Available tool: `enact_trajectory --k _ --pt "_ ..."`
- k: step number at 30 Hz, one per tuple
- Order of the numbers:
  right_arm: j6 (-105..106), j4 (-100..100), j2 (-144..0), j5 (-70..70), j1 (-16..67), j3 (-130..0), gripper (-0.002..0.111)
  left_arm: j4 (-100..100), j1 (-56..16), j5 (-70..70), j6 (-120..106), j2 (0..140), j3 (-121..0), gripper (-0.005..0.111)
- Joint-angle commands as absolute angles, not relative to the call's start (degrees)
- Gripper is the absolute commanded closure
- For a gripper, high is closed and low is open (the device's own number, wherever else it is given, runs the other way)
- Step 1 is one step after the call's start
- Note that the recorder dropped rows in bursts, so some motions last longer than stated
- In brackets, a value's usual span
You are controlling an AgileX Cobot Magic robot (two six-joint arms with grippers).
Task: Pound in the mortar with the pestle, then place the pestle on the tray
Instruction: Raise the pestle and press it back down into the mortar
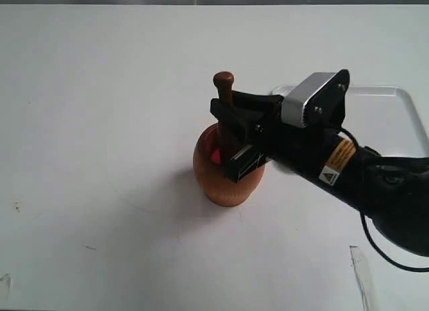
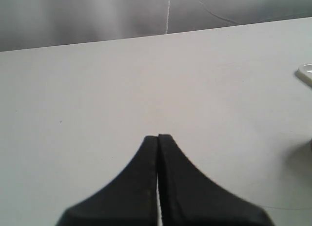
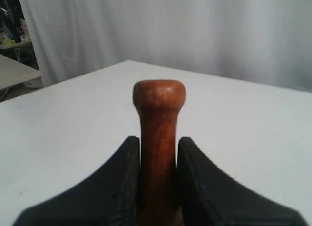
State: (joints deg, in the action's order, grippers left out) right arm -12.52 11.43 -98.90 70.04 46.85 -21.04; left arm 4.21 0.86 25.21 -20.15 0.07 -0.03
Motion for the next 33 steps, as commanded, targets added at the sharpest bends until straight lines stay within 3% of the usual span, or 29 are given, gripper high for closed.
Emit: enact_trajectory --k 1,8,12,27,33 --pt "-12.2 11.5 -88.7 70.0 46.9 -20.7 0.108 3.8 0.4 25.0 -19.7 0.0 0.0 0.107" --pt "-7.3 10.0 -71.0 61.8 46.9 -20.8 0.108 3.8 0.4 25.0 -19.7 0.0 0.0 0.107" --pt "-5.1 10.2 -68.4 52.6 46.9 -20.8 0.108 3.8 0.4 25.0 -19.7 0.0 0.0 0.107" --pt "-8.5 11.7 -97.2 69.4 46.9 -20.8 0.108 3.8 0.4 25.0 -19.7 0.0 0.0 0.107" --pt "-9.4 12.1 -104.5 70.0 46.9 -20.8 0.108 3.8 0.4 25.0 -19.7 0.0 0.0 0.107"
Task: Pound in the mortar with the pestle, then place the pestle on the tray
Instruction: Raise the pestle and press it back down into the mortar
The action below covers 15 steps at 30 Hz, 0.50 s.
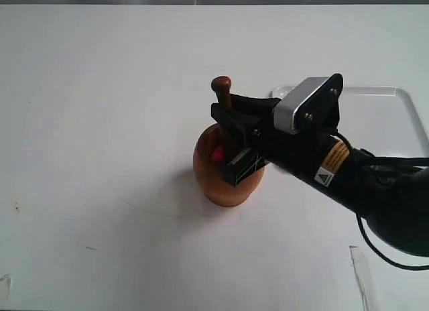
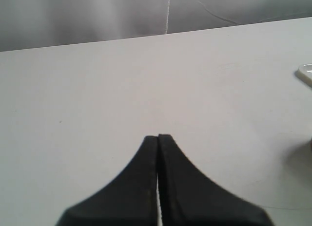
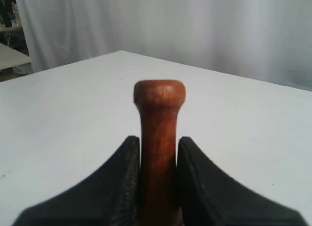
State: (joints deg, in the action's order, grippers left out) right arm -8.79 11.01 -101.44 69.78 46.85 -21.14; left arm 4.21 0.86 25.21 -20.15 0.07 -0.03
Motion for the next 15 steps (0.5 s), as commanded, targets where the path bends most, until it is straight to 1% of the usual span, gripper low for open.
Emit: enact_trajectory --k 1,6,13,15 --pt "-9.4 12.1 -104.6 70.0 46.9 -20.8 0.108 3.8 0.4 25.0 -19.7 0.0 0.0 0.107" --pt "-9.7 12.2 -99.5 70.0 46.9 -22.3 0.108 3.8 0.4 25.0 -19.7 0.0 0.0 0.107" --pt "-9.9 14.3 -81.9 69.6 46.9 -26.6 0.108 3.8 0.4 25.0 -19.7 0.0 0.0 0.107" --pt "-9.9 16.9 -75.3 60.1 46.9 -29.7 0.108 3.8 0.4 25.0 -19.7 0.0 0.0 0.107"
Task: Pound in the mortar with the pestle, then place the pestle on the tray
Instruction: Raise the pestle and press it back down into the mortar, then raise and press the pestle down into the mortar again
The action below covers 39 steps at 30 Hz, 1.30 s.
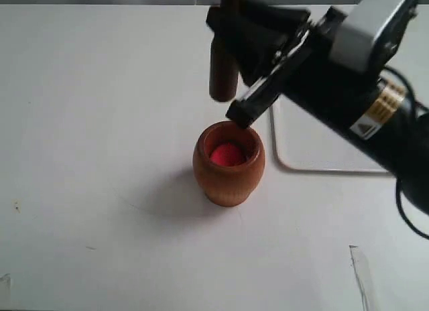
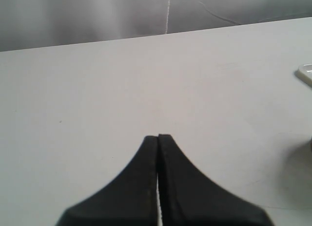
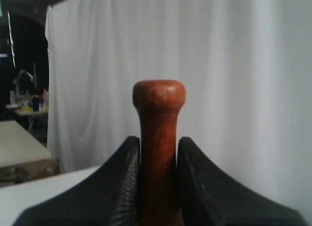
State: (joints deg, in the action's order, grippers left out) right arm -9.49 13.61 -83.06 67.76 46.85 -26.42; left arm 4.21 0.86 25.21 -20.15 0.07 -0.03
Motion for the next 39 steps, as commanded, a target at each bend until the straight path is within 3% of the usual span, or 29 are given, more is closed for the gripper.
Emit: enact_trajectory --k 1,7,12,16,23,28,39 --pt "-9.9 18.2 -72.5 53.8 46.9 -31.1 0.108 3.8 0.4 25.0 -19.7 0.0 0.0 0.107" --pt "-9.9 20.2 -76.2 47.8 46.9 -31.1 0.108 3.8 0.4 25.0 -19.7 0.0 0.0 0.107" --pt "-14.0 23.7 -91.7 52.7 46.9 -31.1 0.108 3.8 0.4 25.0 -19.7 0.0 0.0 0.107" --pt "-13.7 22.7 -96.3 57.0 46.9 -31.0 0.108 3.8 0.4 25.0 -19.7 0.0 0.0 0.107" --pt "-7.7 15.2 -96.4 59.8 46.9 -20.1 0.108 3.8 0.4 25.0 -19.7 0.0 0.0 0.107" --pt "-5.9 12.7 -96.4 70.0 46.9 -15.4 0.108 3.8 0.4 25.0 -19.7 0.0 0.0 0.107" --pt "-5.5 10.8 -83.9 70.0 46.9 -24.8 0.108 3.8 0.4 25.0 -19.7 0.0 0.0 0.107"
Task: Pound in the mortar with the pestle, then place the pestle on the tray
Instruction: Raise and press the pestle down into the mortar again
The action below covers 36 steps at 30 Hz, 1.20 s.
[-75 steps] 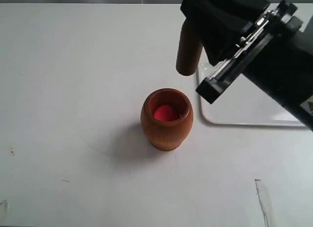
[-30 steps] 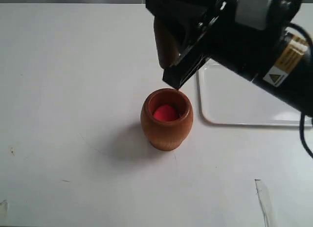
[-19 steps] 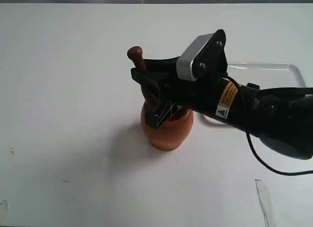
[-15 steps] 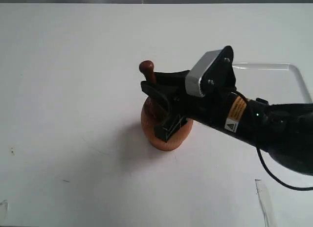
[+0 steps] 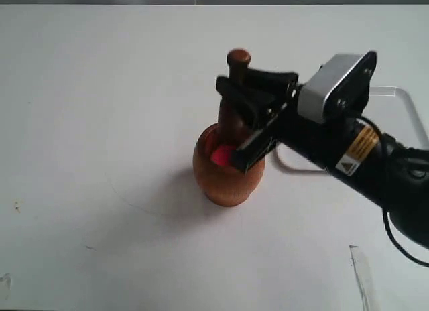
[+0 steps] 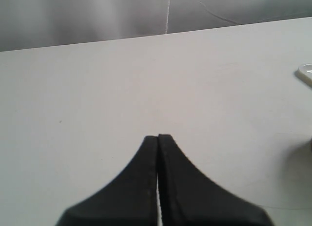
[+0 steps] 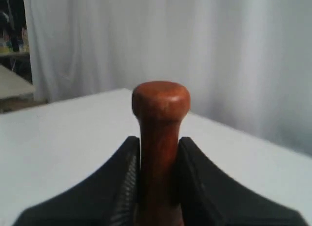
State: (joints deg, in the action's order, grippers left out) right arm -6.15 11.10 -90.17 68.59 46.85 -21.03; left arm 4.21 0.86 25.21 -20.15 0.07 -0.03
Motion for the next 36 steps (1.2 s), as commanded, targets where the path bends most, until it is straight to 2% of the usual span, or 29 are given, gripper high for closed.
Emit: enact_trajectory --k 1,6,11,21,29,36 --pt "-5.5 10.8 -81.8 70.0 46.9 -25.8 0.108 3.8 0.4 25.0 -19.7 0.0 0.0 0.107" --pt "-4.9 13.0 -74.0 61.1 46.9 -27.1 0.108 3.8 0.4 25.0 -19.7 0.0 0.0 0.107" --pt "-4.9 15.5 -74.5 53.9 46.9 -26.7 0.108 3.8 0.4 25.0 -19.7 0.0 0.0 0.107" --pt "-5.6 12.9 -89.5 70.0 46.9 -19.5 0.108 3.8 0.4 25.0 -19.7 0.0 0.0 0.107" --pt "-7.6 12.7 -103.6 70.0 46.9 -19.1 0.108 3.8 0.4 25.0 -19.7 0.0 0.0 0.107" --pt "-7.5 11.7 -102.3 70.0 46.9 -19.1 0.108 3.8 0.4 25.0 -19.7 0.0 0.0 0.107"
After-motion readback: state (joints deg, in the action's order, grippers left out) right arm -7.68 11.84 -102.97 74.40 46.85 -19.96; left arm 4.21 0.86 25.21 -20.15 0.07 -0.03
